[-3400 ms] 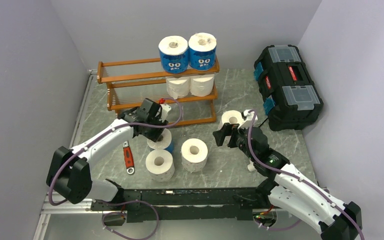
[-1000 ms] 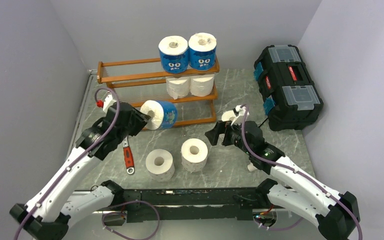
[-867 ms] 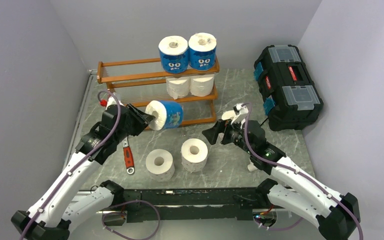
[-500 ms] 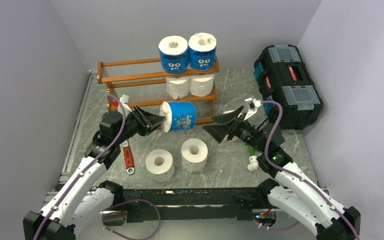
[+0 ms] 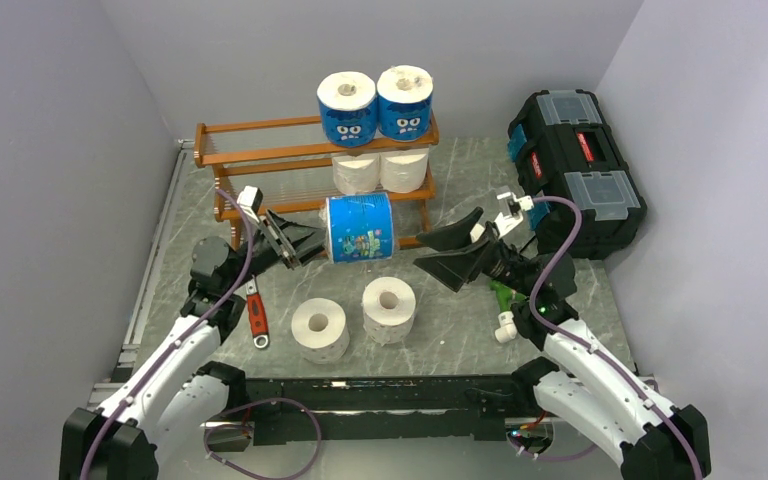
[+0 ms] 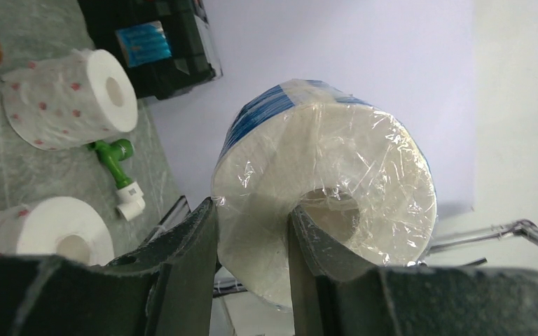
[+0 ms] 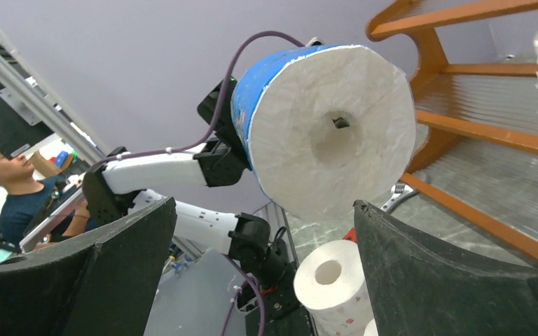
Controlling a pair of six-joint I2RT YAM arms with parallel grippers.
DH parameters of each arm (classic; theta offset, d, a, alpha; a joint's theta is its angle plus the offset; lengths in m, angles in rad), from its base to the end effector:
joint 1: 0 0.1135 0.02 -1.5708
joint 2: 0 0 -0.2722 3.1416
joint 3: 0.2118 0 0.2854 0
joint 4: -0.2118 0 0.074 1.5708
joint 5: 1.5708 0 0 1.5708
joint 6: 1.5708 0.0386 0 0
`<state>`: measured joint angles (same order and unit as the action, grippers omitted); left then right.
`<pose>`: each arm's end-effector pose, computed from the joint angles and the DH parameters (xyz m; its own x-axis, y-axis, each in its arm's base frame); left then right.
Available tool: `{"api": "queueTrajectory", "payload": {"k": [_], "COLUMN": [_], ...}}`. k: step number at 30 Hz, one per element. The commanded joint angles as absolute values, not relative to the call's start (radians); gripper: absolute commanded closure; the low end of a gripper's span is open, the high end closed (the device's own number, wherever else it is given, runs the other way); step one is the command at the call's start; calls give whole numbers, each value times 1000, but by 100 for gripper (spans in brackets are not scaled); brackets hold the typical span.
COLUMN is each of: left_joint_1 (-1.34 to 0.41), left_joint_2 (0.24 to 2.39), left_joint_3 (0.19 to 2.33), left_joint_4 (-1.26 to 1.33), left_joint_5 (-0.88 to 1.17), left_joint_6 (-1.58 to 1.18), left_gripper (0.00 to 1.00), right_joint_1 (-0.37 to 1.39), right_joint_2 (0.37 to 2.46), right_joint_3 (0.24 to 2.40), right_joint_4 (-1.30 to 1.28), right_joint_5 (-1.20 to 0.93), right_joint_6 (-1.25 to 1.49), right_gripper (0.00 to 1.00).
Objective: Place and organize the paper towels onto the shelf
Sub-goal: Pick up the paper towel from the center of the board.
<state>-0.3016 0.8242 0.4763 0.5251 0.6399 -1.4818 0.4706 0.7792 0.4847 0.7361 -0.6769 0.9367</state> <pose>0.2044 -0.0877 0.2931 -0.7814 -0.5937 -0.1923 0.2387 0.0004 -0.9711 0.1716 0.1144 0.3257 -0.4657 0.4677 -0.7513 -0.8153 0.1034 0.5697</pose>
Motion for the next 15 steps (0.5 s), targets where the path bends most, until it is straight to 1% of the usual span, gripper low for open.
{"api": "queueTrajectory", "payload": {"k": [1,6,10,15], "left_joint_1": [-298,-297,-299,-301], "left_joint_2": [853,905,913,924], "left_joint_3": [500,531,548,546], "left_joint_4": [808,920,916,935], "left_joint_5": [766,834,845,851], "left_joint_6": [-1552,-1576,-1560,-1571], "left_gripper": [100,100,100,100], "right_joint_1": [478,528,579,600], "right_joint_2": [768,763,761,787], "right_joint_3": [551,596,620,651], "right_joint_4": [818,723,692,675], "right_joint_5": [-731,-715,-699,-700], "right_joint_6": [925,823,762,737], "right_gripper": [0,0,1,1]}}
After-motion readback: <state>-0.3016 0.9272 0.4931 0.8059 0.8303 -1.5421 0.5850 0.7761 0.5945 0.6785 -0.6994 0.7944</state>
